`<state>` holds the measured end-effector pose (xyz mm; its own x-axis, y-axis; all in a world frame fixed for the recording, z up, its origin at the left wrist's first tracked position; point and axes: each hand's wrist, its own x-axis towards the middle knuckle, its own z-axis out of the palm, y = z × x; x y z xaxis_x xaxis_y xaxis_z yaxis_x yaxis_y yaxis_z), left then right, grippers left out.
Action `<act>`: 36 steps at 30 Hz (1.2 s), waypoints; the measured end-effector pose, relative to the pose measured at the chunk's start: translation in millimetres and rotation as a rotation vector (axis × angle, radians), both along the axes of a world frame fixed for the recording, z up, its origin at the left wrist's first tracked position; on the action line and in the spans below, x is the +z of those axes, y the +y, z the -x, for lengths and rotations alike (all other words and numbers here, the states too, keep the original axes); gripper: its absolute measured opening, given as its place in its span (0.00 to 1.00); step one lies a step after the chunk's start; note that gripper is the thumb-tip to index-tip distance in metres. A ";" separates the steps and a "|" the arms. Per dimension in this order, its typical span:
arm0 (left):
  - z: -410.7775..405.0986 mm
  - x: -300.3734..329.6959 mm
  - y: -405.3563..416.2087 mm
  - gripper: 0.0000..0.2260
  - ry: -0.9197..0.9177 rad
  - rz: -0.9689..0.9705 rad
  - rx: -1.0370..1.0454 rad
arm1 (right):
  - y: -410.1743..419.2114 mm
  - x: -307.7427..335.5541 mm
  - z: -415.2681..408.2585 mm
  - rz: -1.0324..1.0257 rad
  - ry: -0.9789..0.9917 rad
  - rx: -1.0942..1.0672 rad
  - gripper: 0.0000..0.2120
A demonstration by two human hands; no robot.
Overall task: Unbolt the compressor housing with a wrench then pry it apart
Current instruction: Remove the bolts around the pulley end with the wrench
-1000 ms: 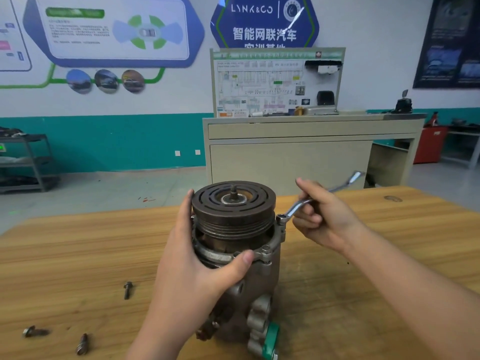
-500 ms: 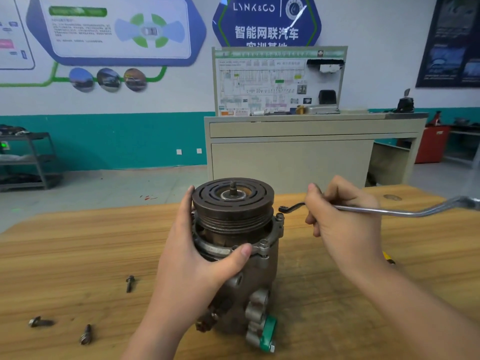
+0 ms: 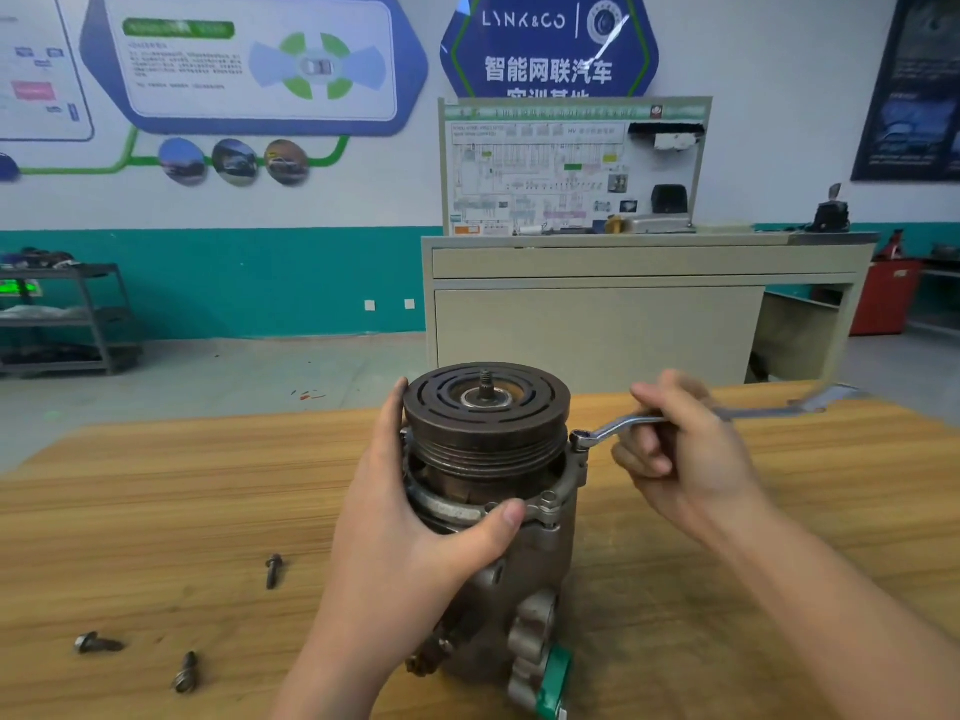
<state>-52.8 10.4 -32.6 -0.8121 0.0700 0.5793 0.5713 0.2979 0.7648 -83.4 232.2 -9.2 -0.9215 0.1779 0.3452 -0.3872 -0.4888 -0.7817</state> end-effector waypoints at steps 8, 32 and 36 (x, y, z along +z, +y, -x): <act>-0.6 3.0 0.7 0.43 0.004 0.000 0.024 | 11.2 4.7 15.1 0.409 -0.151 -0.058 0.12; 1.1 1.3 2.3 0.44 0.020 -0.009 0.035 | 1.7 8.5 -23.8 -0.373 0.134 -0.175 0.16; 0.7 2.2 2.5 0.44 0.008 -0.007 0.035 | 9.0 22.2 3.7 -0.076 -0.221 0.268 0.13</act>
